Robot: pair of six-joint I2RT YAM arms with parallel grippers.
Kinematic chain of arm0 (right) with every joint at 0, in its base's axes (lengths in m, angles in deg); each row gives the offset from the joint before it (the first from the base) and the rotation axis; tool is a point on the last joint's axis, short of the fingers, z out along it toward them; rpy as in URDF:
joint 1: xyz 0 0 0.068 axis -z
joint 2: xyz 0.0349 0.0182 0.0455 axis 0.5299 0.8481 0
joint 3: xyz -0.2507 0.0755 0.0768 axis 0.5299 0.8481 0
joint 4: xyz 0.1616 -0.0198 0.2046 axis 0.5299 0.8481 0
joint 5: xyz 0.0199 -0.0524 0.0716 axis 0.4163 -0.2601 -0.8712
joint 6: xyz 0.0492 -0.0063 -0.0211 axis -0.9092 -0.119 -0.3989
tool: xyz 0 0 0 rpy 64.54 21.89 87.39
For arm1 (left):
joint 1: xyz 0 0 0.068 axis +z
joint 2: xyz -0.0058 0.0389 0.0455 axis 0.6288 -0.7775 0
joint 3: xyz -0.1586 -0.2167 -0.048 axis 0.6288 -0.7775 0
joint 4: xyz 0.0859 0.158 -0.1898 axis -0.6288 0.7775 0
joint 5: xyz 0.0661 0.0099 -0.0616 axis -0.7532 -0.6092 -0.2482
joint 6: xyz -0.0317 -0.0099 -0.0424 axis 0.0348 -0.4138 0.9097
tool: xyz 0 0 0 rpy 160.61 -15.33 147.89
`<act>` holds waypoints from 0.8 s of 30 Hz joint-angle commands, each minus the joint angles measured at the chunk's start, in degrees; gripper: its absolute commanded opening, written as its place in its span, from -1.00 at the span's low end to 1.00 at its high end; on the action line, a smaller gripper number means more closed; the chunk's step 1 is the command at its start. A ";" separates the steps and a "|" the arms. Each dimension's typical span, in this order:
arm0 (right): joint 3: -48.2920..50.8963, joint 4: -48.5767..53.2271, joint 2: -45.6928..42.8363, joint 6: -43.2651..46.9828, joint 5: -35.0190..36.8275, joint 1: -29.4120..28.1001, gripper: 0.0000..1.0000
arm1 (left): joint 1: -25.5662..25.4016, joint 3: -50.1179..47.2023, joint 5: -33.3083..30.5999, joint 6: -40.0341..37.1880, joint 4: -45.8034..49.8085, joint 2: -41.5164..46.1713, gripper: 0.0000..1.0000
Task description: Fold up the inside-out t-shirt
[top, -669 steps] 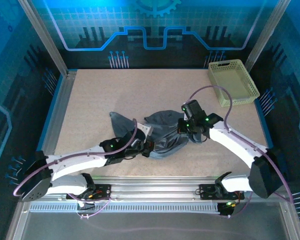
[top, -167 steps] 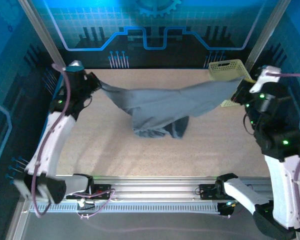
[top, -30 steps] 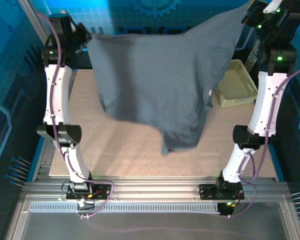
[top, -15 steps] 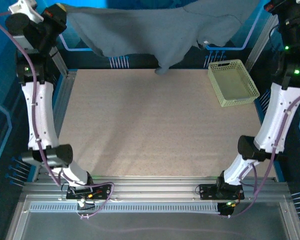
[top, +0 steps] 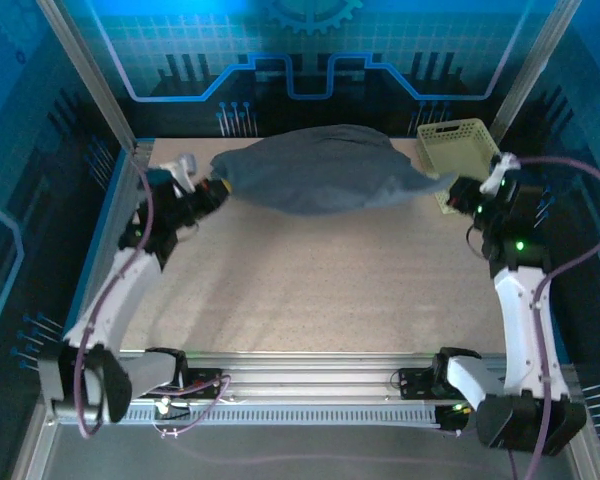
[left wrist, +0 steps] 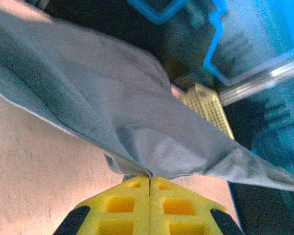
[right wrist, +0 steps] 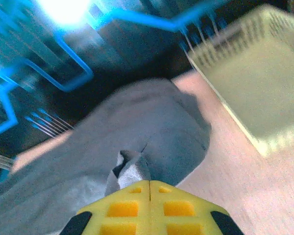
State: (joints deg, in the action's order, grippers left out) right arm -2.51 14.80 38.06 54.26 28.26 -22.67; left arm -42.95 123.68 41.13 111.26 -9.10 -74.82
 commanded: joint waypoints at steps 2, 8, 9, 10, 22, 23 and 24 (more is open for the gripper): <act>9.03 10.64 -11.07 -1.76 3.90 2.58 -1.00 | -2.82 -11.11 -5.42 -0.74 5.66 11.63 -1.00; 20.42 22.34 -22.30 -7.23 3.95 6.88 -1.00 | -3.12 -23.23 -11.15 5.49 16.60 22.95 -1.00; 21.63 23.38 -23.71 -8.34 3.83 7.32 -1.00 | -3.13 -24.62 -12.09 6.90 17.77 24.36 -0.98; 22.56 24.56 -25.00 -9.38 3.97 7.51 -1.00 | -3.11 -25.77 -12.85 8.11 18.69 25.36 -0.97; 22.43 34.58 -30.62 -16.76 11.28 7.71 -0.72 | -3.11 -28.46 -22.23 16.51 33.31 35.12 -0.49; 21.41 35.46 -31.07 -17.47 12.69 7.65 -0.46 | -3.07 -28.35 -23.08 17.53 35.05 36.78 -0.38; 20.26 36.17 -31.58 -18.16 14.21 7.72 -0.19 | -3.06 -28.03 -23.79 18.65 36.74 38.72 -0.21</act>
State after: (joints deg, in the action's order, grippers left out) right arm 21.16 46.50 8.05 39.13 37.47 -15.77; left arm -45.88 95.68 21.77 125.48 19.95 -39.68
